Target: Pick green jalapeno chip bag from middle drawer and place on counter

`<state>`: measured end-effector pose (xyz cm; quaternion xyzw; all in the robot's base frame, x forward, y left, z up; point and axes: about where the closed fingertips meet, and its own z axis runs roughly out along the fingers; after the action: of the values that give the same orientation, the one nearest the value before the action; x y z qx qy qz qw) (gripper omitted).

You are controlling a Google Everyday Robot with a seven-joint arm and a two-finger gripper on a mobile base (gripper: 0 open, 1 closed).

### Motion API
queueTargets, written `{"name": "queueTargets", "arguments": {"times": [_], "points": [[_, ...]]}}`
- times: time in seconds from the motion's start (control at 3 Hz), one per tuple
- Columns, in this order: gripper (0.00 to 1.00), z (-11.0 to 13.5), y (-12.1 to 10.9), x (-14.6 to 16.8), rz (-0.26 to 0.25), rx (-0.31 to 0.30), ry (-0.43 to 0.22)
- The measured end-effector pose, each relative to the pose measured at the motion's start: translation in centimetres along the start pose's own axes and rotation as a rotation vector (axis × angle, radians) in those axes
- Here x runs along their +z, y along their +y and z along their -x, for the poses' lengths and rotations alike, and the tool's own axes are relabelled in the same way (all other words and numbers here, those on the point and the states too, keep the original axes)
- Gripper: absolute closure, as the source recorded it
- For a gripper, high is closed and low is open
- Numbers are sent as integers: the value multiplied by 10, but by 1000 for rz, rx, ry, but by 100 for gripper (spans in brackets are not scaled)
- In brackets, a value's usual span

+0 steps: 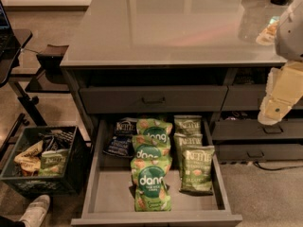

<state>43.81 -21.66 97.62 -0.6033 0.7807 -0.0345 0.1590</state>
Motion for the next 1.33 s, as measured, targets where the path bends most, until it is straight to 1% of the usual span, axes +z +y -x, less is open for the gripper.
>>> {"name": "queueTargets", "arguments": {"times": [0.33,0.67,1.0,1.33], "points": [[0,0,0,0,0,0,0],[0,-9,15,40,55,39,-9],[0,-31,43,114,118,144,-33],[0,-48,69,180,152,179,-61]]}}
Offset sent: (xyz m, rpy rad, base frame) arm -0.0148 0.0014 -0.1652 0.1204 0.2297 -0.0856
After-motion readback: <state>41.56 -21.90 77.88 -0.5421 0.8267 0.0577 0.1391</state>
